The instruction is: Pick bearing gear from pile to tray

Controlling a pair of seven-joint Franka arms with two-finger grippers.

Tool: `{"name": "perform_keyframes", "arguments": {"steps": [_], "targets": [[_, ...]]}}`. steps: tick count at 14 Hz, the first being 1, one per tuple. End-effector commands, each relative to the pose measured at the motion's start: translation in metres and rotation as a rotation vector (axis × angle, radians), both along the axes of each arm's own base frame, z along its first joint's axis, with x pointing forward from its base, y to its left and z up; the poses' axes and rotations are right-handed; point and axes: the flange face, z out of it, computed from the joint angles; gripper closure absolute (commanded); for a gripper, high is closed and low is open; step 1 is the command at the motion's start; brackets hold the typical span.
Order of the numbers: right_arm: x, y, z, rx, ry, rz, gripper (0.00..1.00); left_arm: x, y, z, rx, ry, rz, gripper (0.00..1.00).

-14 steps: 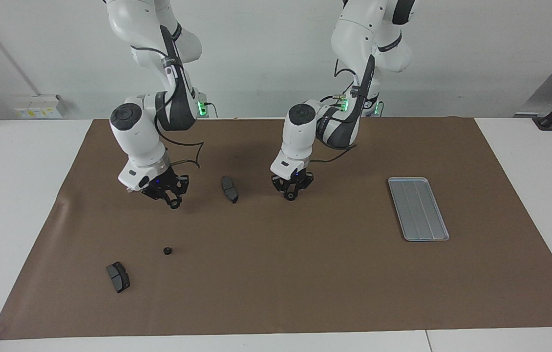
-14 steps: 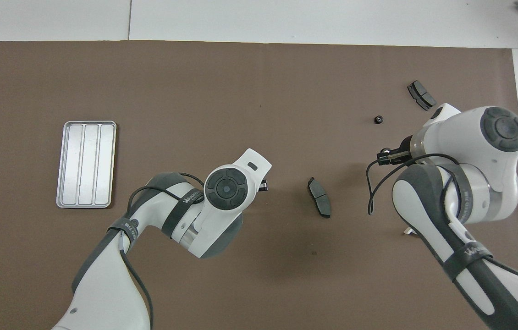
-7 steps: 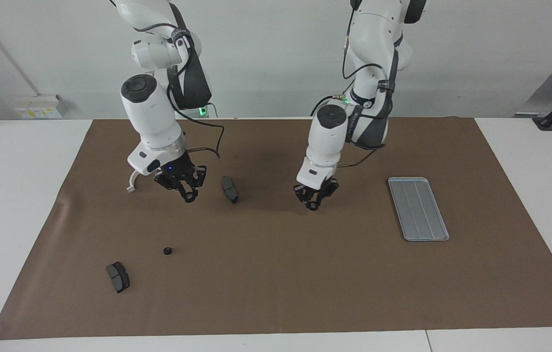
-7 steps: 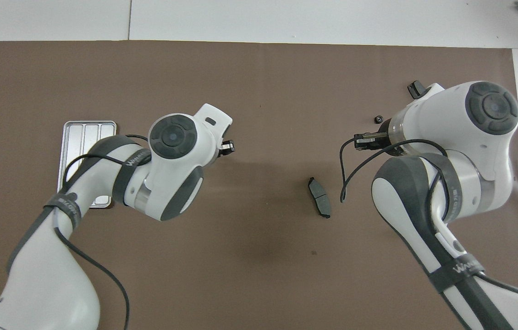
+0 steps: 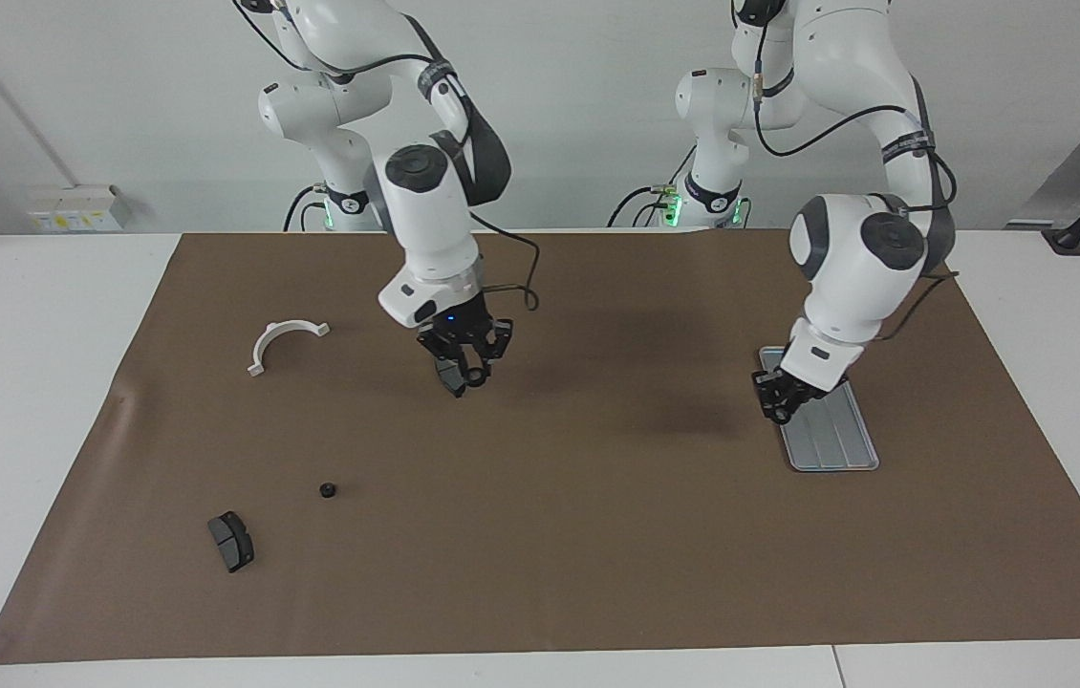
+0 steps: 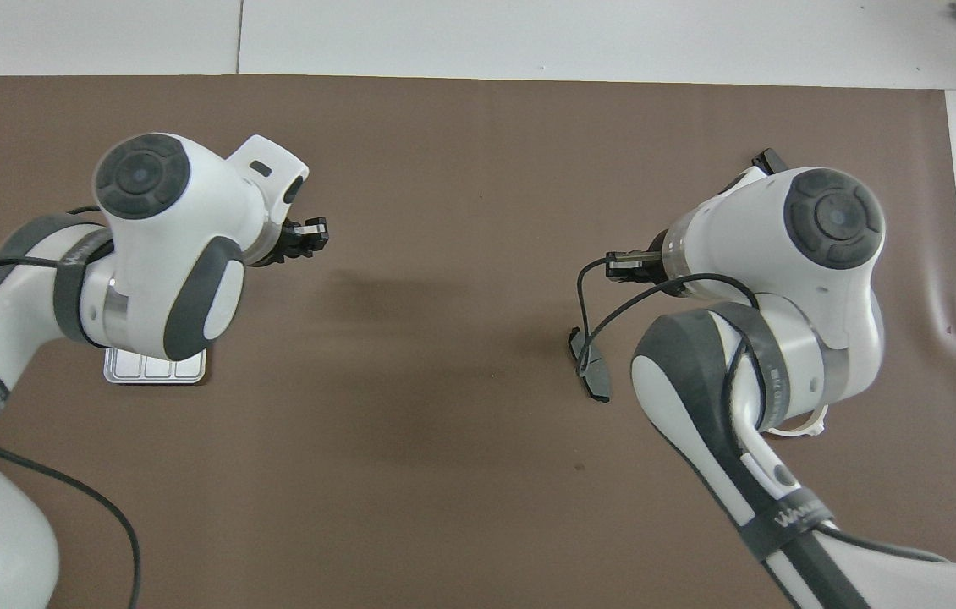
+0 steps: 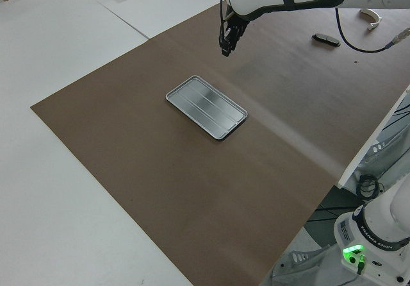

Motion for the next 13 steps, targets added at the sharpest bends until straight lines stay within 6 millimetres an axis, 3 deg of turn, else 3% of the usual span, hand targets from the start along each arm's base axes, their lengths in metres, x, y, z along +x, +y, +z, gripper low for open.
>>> {"name": "perform_keyframes", "arguments": {"steps": [1,5,7,8,9,10,11,13], "targets": [[-0.006,0.034,-0.026,0.028,-0.013,-0.057,1.00,-0.022,0.029,-0.012,-0.011,0.004,-0.056,1.00],[-0.027,0.083,-0.080,0.036,-0.016,-0.086,1.00,-0.054,0.037,-0.074,-0.004,-0.044,-0.049,0.85],[-0.028,0.085,-0.084,0.029,-0.023,-0.076,1.00,-0.053,0.037,-0.076,-0.004,-0.042,-0.046,0.58],[-0.028,0.085,-0.085,0.029,-0.023,-0.076,0.93,-0.051,0.037,-0.073,-0.004,-0.048,-0.047,0.44],[-0.028,0.085,-0.086,0.028,-0.022,-0.076,0.41,-0.047,0.036,-0.069,-0.004,-0.058,-0.049,0.29],[-0.027,0.084,-0.087,0.026,-0.022,-0.078,0.00,-0.040,0.034,-0.061,-0.005,-0.065,-0.050,0.17],[-0.026,0.083,-0.084,0.019,-0.029,-0.073,0.00,-0.029,0.030,-0.053,-0.006,-0.061,-0.057,0.09],[-0.018,0.069,-0.067,0.019,-0.043,-0.089,0.00,-0.005,0.020,-0.024,-0.032,-0.058,-0.042,0.04]]}}
